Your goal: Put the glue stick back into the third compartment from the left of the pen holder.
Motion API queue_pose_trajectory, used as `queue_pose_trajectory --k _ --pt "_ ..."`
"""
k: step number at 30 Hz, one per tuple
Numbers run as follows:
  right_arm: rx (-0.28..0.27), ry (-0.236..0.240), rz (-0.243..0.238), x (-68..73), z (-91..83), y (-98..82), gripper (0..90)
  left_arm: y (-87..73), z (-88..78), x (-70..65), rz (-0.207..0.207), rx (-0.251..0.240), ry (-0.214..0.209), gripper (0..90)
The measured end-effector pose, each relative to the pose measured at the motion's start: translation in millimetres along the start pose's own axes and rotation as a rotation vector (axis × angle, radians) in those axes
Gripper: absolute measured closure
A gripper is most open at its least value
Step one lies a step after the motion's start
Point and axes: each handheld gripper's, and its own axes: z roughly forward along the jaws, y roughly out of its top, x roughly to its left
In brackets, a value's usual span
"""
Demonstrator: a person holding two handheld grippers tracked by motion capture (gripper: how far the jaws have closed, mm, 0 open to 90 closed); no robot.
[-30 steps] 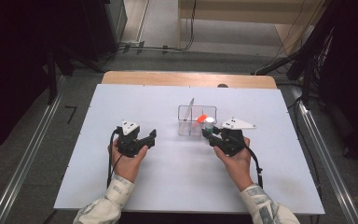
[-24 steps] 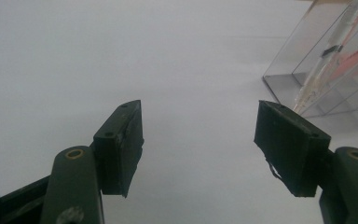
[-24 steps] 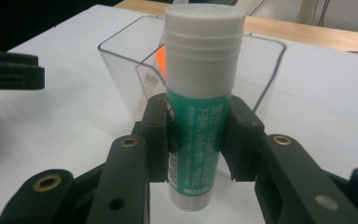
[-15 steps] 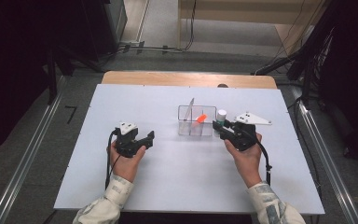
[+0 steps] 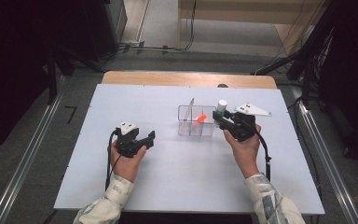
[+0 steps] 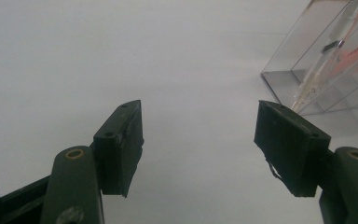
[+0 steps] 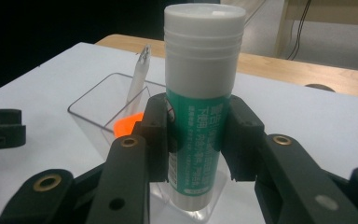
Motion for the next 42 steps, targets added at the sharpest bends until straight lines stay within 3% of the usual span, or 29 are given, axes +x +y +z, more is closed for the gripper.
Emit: queue_pose_trajectory --k 10,17,42 --pt "-0.004 -0.016 0.0 0.6 21.0 8.6 63.0 0.6 -1.3 1.3 -0.008 -0.006 -0.003 32.5" --pt "0.016 -0.016 0.029 -1.7 30.7 4.7 62.8 0.6 -1.4 1.2 -0.008 -0.006 -0.003 32.5" --pt "0.066 -0.025 0.028 -3.2 36.7 -8.1 61.3 0.7 -1.6 1.3 -0.011 -0.006 -0.006 32.5"
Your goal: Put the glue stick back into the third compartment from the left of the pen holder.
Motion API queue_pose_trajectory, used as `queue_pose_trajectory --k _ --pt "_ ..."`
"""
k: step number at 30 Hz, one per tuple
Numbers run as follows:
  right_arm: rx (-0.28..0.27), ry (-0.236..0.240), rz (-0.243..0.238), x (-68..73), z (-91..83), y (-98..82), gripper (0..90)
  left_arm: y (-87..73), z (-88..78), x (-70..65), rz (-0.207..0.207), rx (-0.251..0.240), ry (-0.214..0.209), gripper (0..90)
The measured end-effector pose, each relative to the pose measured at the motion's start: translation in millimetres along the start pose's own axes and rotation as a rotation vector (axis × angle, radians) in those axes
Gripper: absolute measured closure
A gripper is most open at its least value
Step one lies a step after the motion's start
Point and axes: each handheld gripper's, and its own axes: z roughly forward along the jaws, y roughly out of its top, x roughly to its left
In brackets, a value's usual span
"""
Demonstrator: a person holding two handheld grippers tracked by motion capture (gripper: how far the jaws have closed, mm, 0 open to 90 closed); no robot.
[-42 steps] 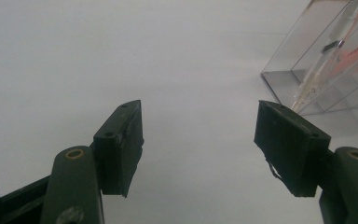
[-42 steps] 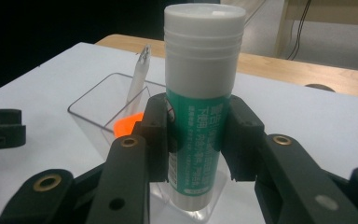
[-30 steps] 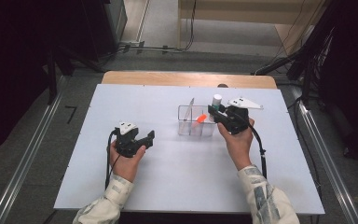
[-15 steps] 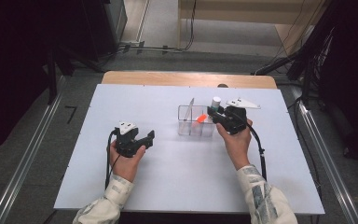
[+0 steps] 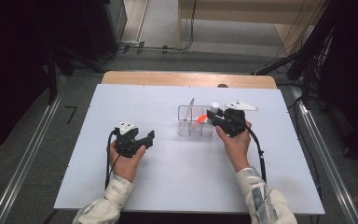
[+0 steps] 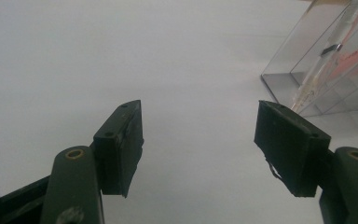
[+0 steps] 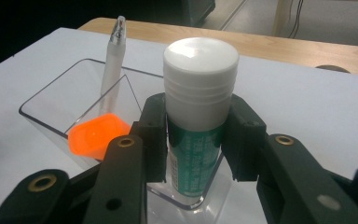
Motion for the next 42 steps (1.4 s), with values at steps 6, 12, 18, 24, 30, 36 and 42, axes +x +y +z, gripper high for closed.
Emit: queue_pose_trajectory --k 6,12,18,24,30,36,42 --pt "0.004 -0.001 -0.003 1.0 0.3 -1.5 60.9 0.0 -0.1 0.0 0.0 0.0 0.0 32.5" --pt "-0.02 -0.003 -0.013 2.6 -3.8 0.2 57.2 0.0 -0.1 0.1 -0.001 -0.001 -0.002 32.5" --pt "-0.023 -0.018 -0.028 3.9 -6.8 0.2 55.6 0.1 -0.3 0.1 -0.003 -0.003 -0.001 32.5" --pt "-0.045 -0.027 -0.019 1.2 -11.4 -1.4 50.4 0.5 -0.9 1.2 0.0 -0.003 0.005 32.5" --pt "-0.053 -0.037 0.001 -5.8 -17.2 -7.5 43.2 0.6 -1.1 1.6 0.004 -0.007 0.014 30.5" --pt "-0.073 -0.038 0.022 -12.9 -25.8 -13.3 38.7 0.7 -1.0 1.6 0.003 -0.006 0.016 29.3" --pt "-0.073 -0.047 0.025 -17.9 -34.4 -18.6 33.5 0.9 -1.1 1.7 0.0 -0.012 0.024 26.0"
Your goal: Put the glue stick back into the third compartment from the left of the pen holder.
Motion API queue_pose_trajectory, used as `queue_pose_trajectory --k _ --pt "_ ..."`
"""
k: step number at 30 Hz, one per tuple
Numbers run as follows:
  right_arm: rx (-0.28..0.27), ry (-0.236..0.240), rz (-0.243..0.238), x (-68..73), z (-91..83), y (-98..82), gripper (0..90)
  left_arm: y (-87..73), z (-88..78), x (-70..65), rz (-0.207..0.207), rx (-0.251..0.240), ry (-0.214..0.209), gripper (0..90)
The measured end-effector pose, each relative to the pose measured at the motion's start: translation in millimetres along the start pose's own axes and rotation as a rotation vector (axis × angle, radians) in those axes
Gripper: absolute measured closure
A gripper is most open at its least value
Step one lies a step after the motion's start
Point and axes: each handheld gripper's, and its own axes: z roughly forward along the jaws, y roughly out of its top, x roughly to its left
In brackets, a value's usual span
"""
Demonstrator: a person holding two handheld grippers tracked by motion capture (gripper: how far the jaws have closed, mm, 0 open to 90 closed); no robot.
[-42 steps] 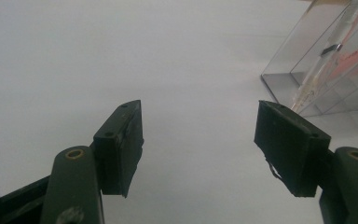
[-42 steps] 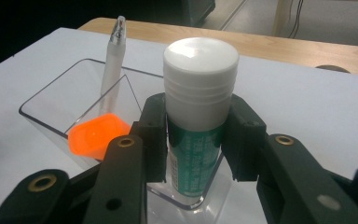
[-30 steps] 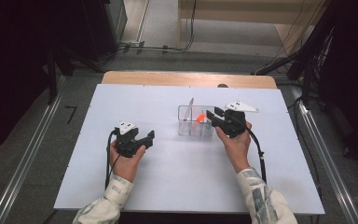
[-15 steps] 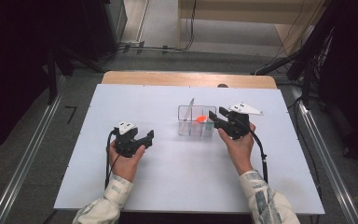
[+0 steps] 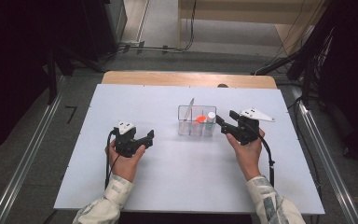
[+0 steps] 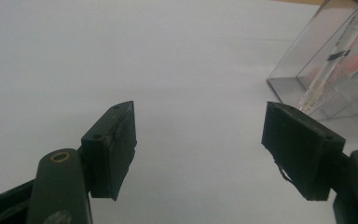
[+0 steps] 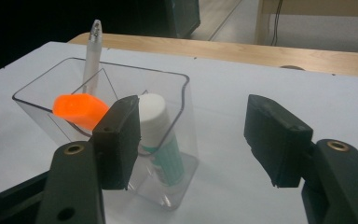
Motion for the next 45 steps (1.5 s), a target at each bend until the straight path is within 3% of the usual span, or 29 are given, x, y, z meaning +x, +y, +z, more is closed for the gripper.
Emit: queue_pose_trajectory --k 11,23,36,45 --pt "0.042 -0.063 -0.01 -12.1 -7.9 -10.3 24.0 0.8 -0.9 1.3 -0.005 -0.011 0.026 20.9" --pt "0.078 -0.096 -0.027 -16.7 -15.7 -18.9 22.1 1.5 -2.8 3.9 -0.009 -0.008 0.031 20.8" --pt "0.078 -0.167 -0.031 -31.9 -42.3 -35.7 21.9 -0.2 -17.5 21.3 -0.022 -0.012 0.04 20.8" --pt "0.092 -0.187 -0.013 -44.5 -62.0 -45.4 21.9 -2.0 -23.4 28.9 -0.042 -0.018 0.032 20.8"
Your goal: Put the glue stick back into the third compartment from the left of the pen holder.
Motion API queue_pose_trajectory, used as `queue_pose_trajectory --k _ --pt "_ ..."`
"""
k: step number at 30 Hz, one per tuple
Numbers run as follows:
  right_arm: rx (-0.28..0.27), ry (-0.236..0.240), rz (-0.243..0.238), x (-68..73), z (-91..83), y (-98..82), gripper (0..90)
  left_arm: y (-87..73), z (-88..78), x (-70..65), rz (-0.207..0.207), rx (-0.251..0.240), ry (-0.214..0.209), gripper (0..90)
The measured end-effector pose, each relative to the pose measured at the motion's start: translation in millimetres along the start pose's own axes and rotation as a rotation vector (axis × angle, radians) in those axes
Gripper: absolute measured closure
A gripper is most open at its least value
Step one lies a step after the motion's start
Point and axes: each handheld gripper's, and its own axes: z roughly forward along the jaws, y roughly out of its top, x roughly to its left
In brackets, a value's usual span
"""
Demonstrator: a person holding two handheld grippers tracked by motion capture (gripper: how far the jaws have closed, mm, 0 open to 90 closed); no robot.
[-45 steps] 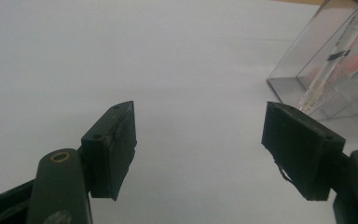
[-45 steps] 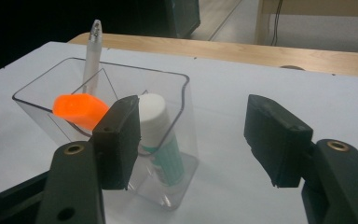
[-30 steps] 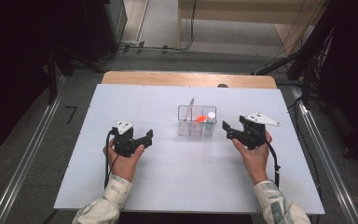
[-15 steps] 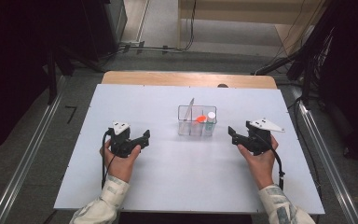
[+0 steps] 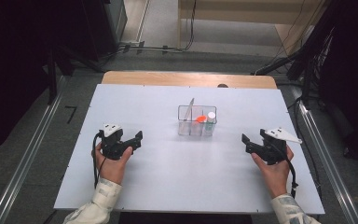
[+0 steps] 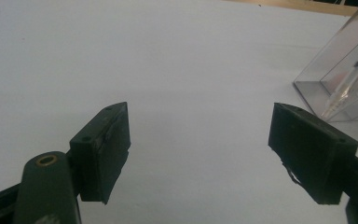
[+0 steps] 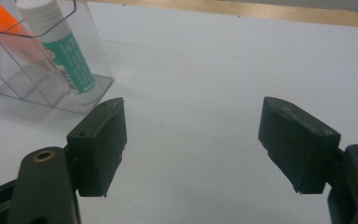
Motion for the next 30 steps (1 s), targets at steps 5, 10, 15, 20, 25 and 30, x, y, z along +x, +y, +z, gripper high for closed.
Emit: queue_pose_trajectory --k 5,10,15,20,25,30 --pt "0.013 -0.017 -0.002 -7.2 -7.4 -6.7 21.7 -1.6 -3.5 2.1 0.004 0.003 0.002 20.8" --pt "0.015 -0.04 0.005 -15.7 -17.1 -12.4 21.7 -4.3 -6.8 0.3 0.021 0.0 -0.001 20.8" --pt "0.023 -0.055 0.017 -24.7 -24.4 -19.2 21.5 -6.8 -9.5 1.0 0.036 0.009 0.007 20.8" --pt "0.043 -0.071 0.025 -32.9 -29.7 -25.7 21.3 -8.8 -10.3 3.2 0.043 0.02 0.013 20.8" --pt "0.045 -0.083 0.04 -38.6 -34.6 -29.3 21.3 -10.6 -8.9 6.1 0.046 0.036 0.023 20.2" --pt "0.043 -0.093 0.046 -42.3 -36.5 -31.5 21.2 -10.8 -9.1 9.1 0.044 0.035 0.039 20.2"
